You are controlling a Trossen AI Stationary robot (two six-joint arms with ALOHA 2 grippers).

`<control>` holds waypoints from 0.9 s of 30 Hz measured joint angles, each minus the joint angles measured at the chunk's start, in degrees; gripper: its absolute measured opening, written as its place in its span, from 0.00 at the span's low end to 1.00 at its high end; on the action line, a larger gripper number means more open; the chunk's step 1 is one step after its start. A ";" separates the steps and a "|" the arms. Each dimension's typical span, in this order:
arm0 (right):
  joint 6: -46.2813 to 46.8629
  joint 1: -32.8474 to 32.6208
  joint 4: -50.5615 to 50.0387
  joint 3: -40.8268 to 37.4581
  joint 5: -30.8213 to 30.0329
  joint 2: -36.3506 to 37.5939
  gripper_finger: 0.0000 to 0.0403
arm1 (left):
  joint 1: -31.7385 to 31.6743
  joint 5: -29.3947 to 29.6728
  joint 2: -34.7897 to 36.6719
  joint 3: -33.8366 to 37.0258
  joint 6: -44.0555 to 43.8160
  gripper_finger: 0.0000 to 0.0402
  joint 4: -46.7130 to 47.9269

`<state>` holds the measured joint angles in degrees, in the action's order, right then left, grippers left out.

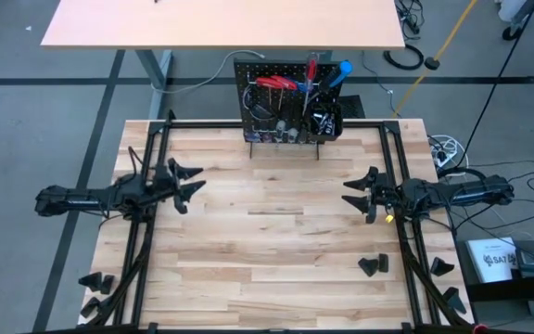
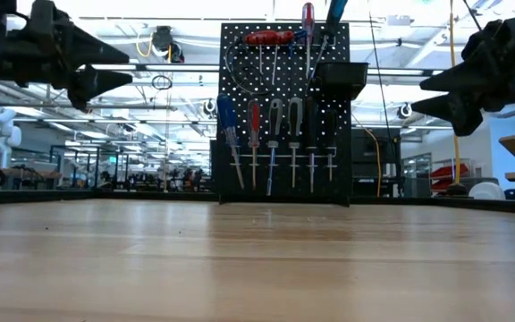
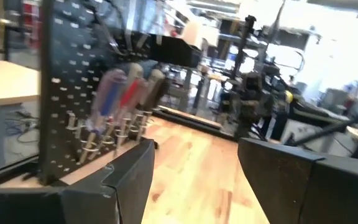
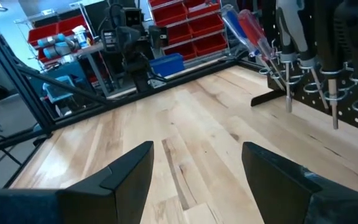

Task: Hang tools onto peg board
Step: Return to Home Position

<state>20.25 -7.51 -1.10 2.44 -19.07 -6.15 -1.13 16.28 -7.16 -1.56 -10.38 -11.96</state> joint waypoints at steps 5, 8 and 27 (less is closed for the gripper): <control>-1.41 0.00 -0.25 0.00 4.39 0.00 0.59 | 0.02 -4.57 0.65 0.00 0.78 0.60 4.23; -2.55 -0.02 -0.48 0.00 7.41 0.00 0.59 | 0.00 -5.32 1.94 0.00 2.17 0.60 6.94; -6.12 -0.02 -0.17 -0.11 7.17 0.00 0.59 | 0.02 -2.77 3.52 1.18 2.08 0.60 9.06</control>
<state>14.13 -7.53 -1.28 2.33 -11.90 -6.15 -1.10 13.52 -3.64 -0.38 -8.29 -2.90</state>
